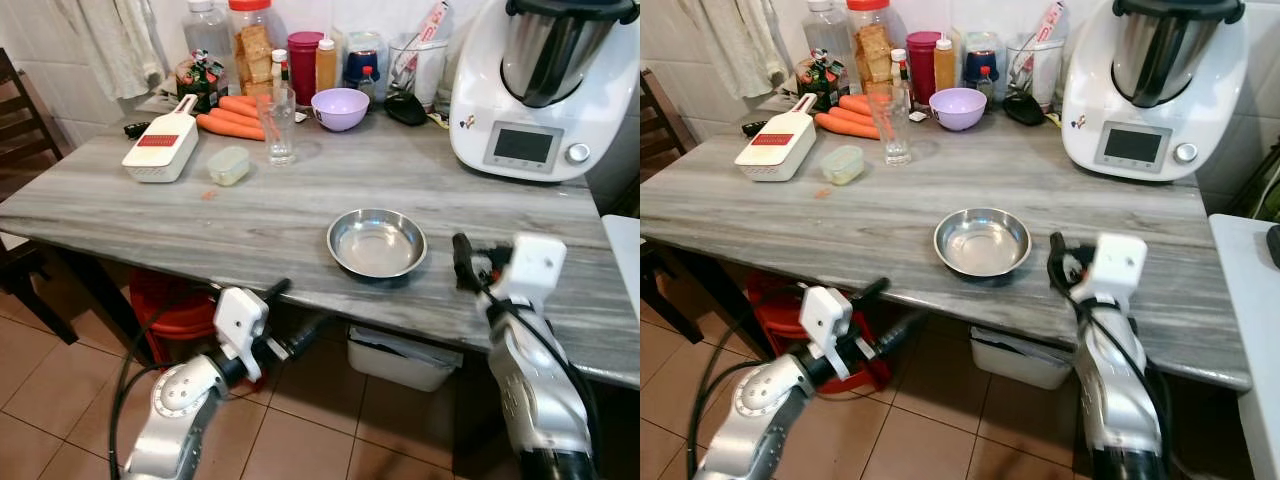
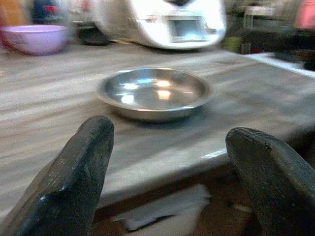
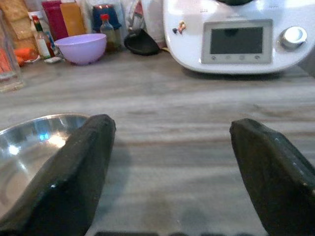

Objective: Setting the table

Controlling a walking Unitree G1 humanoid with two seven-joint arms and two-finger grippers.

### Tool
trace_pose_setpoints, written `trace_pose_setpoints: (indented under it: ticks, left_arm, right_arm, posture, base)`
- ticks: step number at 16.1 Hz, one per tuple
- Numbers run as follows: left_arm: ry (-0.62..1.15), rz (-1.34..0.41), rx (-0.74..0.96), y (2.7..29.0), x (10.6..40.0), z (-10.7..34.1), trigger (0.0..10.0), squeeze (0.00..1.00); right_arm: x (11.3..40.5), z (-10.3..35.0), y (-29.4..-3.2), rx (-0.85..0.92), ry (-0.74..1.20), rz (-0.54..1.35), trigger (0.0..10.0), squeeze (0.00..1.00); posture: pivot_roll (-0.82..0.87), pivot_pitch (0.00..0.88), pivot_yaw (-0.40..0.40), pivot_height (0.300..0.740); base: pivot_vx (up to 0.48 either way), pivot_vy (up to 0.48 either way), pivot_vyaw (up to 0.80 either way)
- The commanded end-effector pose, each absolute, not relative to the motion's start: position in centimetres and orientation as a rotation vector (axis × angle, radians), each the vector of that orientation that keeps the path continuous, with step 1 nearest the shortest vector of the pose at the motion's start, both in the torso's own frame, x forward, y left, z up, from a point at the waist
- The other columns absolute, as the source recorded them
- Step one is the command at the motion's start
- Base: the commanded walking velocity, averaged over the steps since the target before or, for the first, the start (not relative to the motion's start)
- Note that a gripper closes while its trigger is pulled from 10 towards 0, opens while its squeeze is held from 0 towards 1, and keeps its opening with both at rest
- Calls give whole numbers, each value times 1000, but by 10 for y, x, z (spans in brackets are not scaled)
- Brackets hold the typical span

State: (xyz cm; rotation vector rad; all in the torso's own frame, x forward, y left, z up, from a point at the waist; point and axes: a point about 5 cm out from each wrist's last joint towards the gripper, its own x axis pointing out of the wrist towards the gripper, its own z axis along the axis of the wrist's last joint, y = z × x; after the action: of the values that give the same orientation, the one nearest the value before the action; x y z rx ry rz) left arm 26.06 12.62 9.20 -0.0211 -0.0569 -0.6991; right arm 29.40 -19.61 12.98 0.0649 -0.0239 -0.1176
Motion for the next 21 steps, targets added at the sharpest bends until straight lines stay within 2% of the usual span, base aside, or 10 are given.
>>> trace_pose_setpoints:
  ticks: [1, 3, 7, 8, 9, 10, 15, 21]
  left_arm:
    - [-82, -616, -2, 136, 267, 97, 10000, 0]
    - [-115, -420, 22, 152, 278, 106, 10000, 0]
    - [-98, -262, 32, 159, 273, 107, 10000, 0]
    - [-77, -227, -6, 159, 270, 102, 10000, 0]
    - [-54, -200, -14, 159, 268, 98, 10000, 0]
    - [-47, -199, -10, 156, 266, 95, 10000, 0]
    - [-34, -151, 0, 157, 273, 97, 10000, 0]
    - [-30, -152, -2, 153, 276, 98, 10000, 0]
  right_arm:
    - [293, 138, -193, 58, -49, -111, 10000, 1000]
    - [283, 138, -191, 69, -47, -113, 10000, 1000]
    - [273, 142, -191, 86, -67, -115, 10000, 1000]
    - [272, 144, -190, 105, -71, -109, 10000, 890]
    - [272, 143, -188, 104, -63, -100, 10000, 31]
    - [274, 143, -185, 113, -44, -93, 10000, 0]
    - [279, 147, -181, 113, -45, -70, 10000, 0]
    - [280, 149, -179, 120, -51, -62, 10000, 0]
  posture:
    - [-75, 15, 46, 740]
    - [-85, 19, 56, 740]
    - [-84, 28, 53, 740]
    - [-84, 28, 53, 740]
    - [-84, 29, 40, 740]
    - [-81, 26, 33, 740]
    - [-80, 25, 31, 740]
    - [-78, 18, 24, 740]
  base:
    - [0, 0, 0]
    - [0, 0, 0]
    - [0, 0, 0]
    - [0, 0, 0]
    - [0, 0, 0]
    - [0, 0, 0]
    - [0, 0, -785]
    - [-183, 0, 0]
